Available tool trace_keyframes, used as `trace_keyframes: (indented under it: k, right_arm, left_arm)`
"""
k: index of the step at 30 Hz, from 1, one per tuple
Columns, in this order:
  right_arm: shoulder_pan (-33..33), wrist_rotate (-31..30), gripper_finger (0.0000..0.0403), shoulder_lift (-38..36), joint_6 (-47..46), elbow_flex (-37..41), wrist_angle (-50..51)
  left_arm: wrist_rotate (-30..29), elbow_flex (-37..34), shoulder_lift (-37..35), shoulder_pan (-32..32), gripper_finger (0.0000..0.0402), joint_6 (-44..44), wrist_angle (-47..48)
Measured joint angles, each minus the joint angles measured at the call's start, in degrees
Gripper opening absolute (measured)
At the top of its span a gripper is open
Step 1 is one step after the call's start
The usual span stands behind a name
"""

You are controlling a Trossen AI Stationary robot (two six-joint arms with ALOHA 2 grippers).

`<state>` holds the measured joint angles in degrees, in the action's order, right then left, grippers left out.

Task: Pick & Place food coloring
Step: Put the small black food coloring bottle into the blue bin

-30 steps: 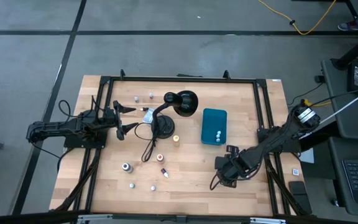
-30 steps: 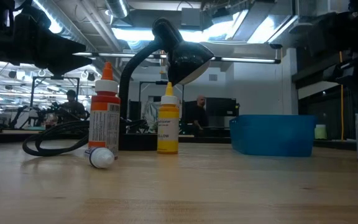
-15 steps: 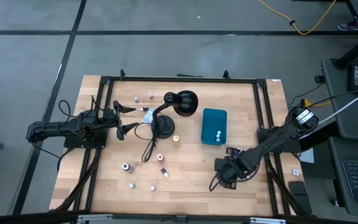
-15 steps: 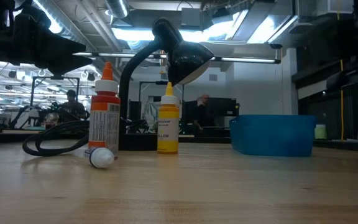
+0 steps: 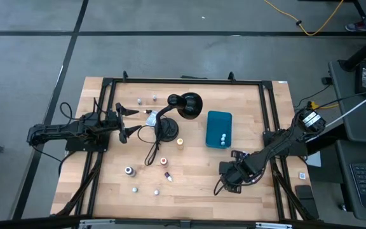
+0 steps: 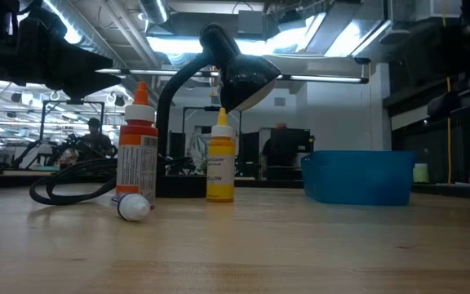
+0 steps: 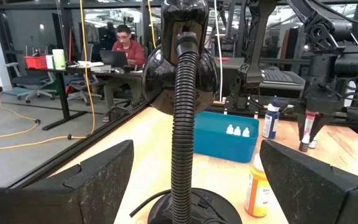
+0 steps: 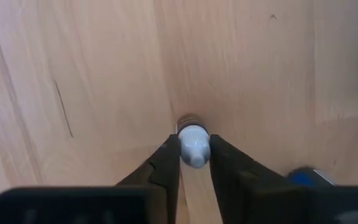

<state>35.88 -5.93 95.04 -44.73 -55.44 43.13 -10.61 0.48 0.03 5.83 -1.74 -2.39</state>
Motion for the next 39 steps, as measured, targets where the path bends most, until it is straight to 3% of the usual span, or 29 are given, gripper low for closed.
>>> trace_keyframes:
  k: [15, 29, 32, 39]
  right_arm:
    - [-2.26, 1.06, 0.0061, -4.57, -0.2, -3.0, 2.08]
    - [-10.24, -2.2, 0.0061, -6.82, 0.51, -24.37, 28.43]
    - [-12.84, -5.21, 0.0063, -6.82, 1.53, -28.48, 33.45]
    - [-21.37, -6.54, 0.0065, -7.65, 5.28, -32.23, 38.78]
  left_arm:
    - [0.01, -0.01, 0.01, 0.01, 0.0345, 0.0, -0.01]
    - [0.02, 0.01, 0.01, 0.0, 0.0345, -0.01, -0.02]
    - [0.02, -0.01, 0.0, 0.01, 0.0345, 0.0, -0.01]
    - [0.02, -0.01, 0.02, 0.01, 0.0345, -0.02, -0.02]
